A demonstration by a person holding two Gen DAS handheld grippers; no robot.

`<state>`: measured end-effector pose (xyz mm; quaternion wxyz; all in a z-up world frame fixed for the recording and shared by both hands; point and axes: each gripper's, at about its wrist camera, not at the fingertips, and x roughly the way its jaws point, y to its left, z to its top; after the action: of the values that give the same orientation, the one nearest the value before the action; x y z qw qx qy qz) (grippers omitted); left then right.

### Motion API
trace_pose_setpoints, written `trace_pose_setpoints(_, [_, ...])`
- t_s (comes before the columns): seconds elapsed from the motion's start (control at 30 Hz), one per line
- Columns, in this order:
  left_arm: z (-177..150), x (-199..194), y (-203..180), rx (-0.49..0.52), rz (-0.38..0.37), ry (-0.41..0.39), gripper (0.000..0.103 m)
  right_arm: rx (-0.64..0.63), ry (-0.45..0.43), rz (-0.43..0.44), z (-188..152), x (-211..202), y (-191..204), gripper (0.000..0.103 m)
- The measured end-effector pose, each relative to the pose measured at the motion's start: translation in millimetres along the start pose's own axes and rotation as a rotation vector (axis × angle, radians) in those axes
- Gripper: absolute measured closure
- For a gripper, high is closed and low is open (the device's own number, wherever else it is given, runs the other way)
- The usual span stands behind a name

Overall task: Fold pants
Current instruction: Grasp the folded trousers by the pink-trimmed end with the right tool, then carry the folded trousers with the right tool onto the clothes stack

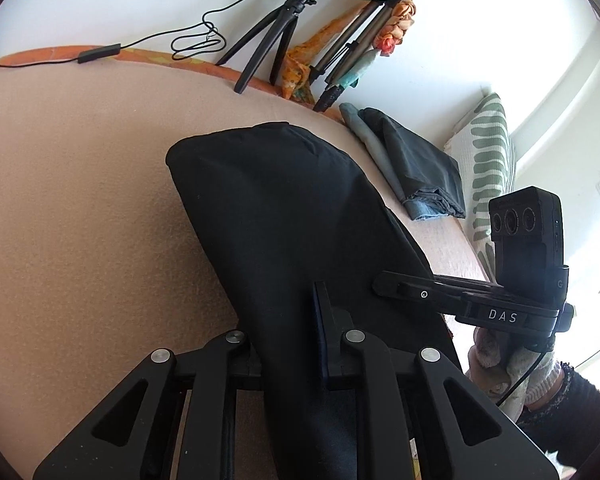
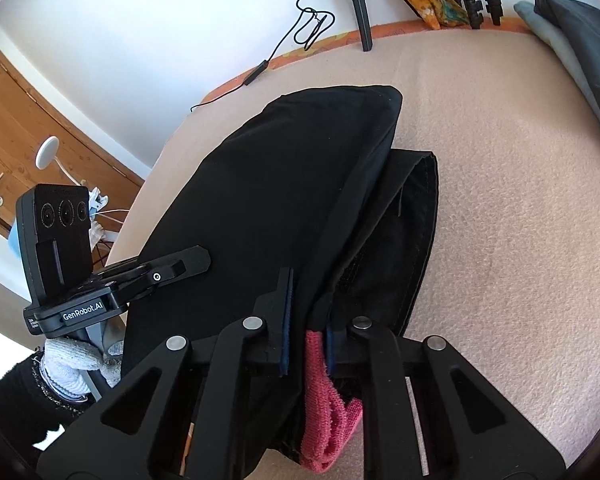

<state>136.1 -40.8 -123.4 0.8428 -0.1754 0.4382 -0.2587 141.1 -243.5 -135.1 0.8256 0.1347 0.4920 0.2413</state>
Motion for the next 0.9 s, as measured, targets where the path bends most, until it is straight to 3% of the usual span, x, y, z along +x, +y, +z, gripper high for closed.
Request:
trace_pose_setpoints(0.3, [11.6, -4.5, -49.9, 0.106, -0.043, -0.041, 0.089, -0.082, -0.08, -0.076, 2.5, -47.7, 10.5, 0.09])
trace_pose_setpoints(0.9, [77.0, 70.2, -189.3, 0.304, -0.167, -0.087, 0.089, -0.086, -0.248, -0.276, 32.2, -184.4, -64.8, 0.09])
